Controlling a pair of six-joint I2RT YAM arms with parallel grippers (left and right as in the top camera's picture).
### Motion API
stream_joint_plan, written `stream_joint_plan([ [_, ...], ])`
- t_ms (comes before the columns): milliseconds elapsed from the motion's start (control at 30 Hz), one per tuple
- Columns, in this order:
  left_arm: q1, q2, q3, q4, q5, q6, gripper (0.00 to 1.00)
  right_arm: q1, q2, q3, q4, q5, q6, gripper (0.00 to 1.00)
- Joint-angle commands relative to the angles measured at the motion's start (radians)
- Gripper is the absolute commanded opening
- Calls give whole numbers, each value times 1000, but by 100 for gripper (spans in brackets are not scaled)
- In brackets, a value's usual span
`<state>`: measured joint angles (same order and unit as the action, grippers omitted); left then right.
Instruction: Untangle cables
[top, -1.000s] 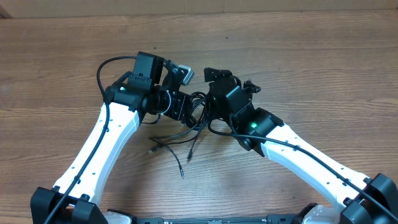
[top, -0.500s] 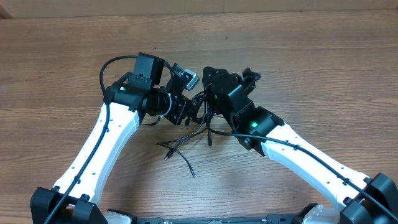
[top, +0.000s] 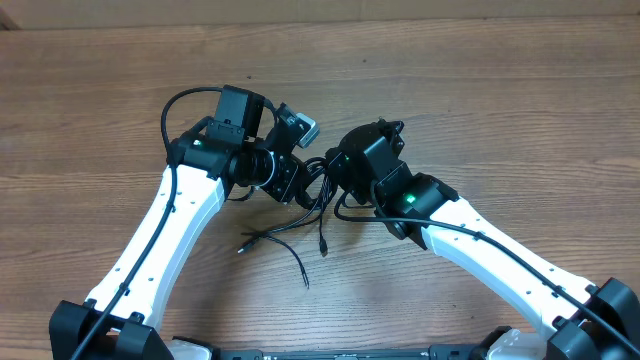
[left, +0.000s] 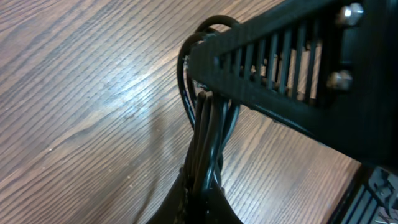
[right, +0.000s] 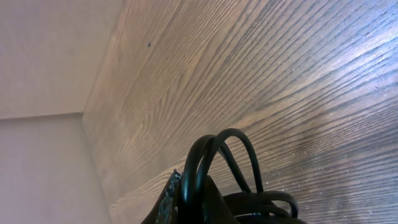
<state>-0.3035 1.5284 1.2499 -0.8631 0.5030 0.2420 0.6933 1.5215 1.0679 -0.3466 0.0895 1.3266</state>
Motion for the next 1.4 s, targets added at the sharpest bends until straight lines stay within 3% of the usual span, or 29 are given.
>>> stream_joint_plan([
  [0,-3,3,14,15,-83,-74,4,-10,-41,25,-7,-32,-102,4],
  [67,-3,3,14,27,-201,-195,4,-39,-94,25,-49,-24,-175,4],
  [333,-4,3,14,74,-468,-711,5,-199,-341,25,-365,-14,-196,4],
  [667,-4,3,13,77,-588,-1030,4,-228,-715,25,-412,-48,-396,4],
  [700,-4,3,13,86,-579,-1027,4,-228,-746,25,-422,-50,-414,4],
  [767,-5,3,13,118,-475,-891,4,-228,-795,25,-483,-51,-414,7],
  [900,-5,3,13,140,-221,-510,4,-228,-803,25,-583,-50,-412,13],
  [1000,-5,3,13,88,-196,-329,5,-228,-798,24,-611,-51,-412,13],
  [1033,-5,3,13,69,-209,-307,10,-228,-798,24,-610,-51,-411,13],
  [1100,-5,3,13,30,-238,-306,30,-228,-798,24,-609,-50,-411,13],
  [1133,-5,3,13,14,-245,-311,46,-228,-798,25,-609,-50,-412,15],
  [1167,-5,3,13,3,-245,-317,82,-228,-798,24,-609,-49,-412,17],
  [1200,-5,3,13,-4,-245,-332,99,-228,-798,24,-609,-47,-412,19],
  [1367,-5,3,13,-8,-244,-511,100,-228,-797,24,-610,-47,-412,33],
])
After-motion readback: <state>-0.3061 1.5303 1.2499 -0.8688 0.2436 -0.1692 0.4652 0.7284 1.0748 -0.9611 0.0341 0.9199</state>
